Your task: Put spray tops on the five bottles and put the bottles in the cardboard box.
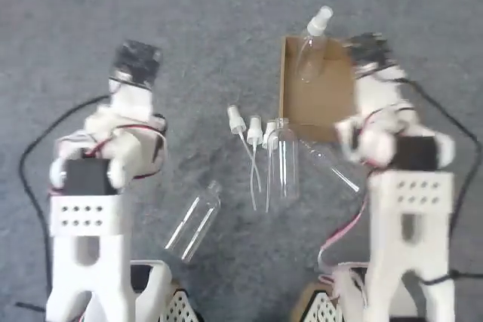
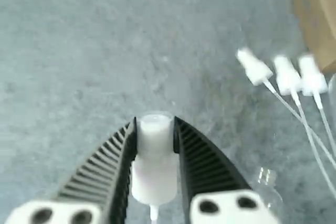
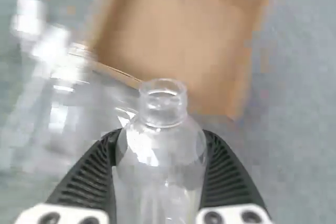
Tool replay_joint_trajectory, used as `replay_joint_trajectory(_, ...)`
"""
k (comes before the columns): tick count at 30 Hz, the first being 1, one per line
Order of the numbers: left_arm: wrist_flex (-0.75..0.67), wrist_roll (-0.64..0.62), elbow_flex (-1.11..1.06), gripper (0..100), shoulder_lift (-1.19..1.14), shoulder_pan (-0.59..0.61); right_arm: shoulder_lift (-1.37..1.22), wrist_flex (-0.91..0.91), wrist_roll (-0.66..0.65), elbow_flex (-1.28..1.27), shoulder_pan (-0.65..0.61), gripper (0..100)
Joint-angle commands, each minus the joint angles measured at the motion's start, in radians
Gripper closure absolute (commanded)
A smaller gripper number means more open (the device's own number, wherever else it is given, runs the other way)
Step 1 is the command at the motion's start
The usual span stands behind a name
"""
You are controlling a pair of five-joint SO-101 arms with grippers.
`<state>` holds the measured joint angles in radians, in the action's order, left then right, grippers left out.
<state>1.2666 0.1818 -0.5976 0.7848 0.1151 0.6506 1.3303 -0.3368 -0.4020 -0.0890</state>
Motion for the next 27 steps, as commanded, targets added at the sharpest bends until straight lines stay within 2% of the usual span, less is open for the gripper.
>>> replay_joint_trajectory(1,0.057,-0.017,0.159,99,0.038,0.038,0.073,-0.024,0.106,0.003,-0.269,99.3)
replay_joint_trajectory(5,0.068,-0.018,0.159,99,0.132,0.040,0.071,-0.074,0.157,0.000,-0.440,99.3)
replay_joint_trajectory(11,0.068,-0.026,0.137,99,0.382,0.032,0.073,-0.275,0.213,-0.144,-0.564,99.3)
replay_joint_trajectory(13,0.054,-0.074,0.147,99,0.408,0.031,0.073,-0.374,0.210,-0.232,-0.605,99.3)
replay_joint_trajectory(17,-0.051,-0.195,0.166,99,0.405,0.023,0.084,-0.499,0.207,-0.327,-0.662,99.3)
replay_joint_trajectory(21,-0.153,-0.307,0.189,99,0.411,-0.044,0.085,-0.512,0.209,-0.338,-0.685,99.3)
replay_joint_trajectory(27,-0.330,-0.377,0.202,99,0.405,-0.091,0.087,-0.562,0.209,-0.376,-0.736,99.3)
